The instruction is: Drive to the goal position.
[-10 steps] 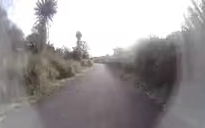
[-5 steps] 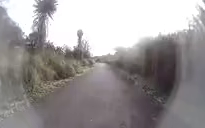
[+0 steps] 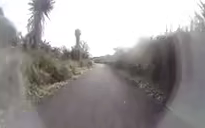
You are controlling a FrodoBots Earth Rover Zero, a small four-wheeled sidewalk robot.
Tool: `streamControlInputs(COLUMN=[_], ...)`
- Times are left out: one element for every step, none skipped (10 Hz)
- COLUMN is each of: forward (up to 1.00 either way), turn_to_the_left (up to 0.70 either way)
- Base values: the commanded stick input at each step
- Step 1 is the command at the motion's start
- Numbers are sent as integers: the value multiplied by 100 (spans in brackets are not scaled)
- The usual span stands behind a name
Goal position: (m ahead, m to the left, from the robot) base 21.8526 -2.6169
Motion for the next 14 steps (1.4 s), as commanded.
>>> streamControlInputs(forward=[70, 70, 70, 70, 70, 70, 70, 70, 70, 70, 70, 70, 70, 70], turn_to_the_left=[-35, -35, -33, -19, -7, 0, 0, 0, 0, 0, 0, 0, 0, 0])
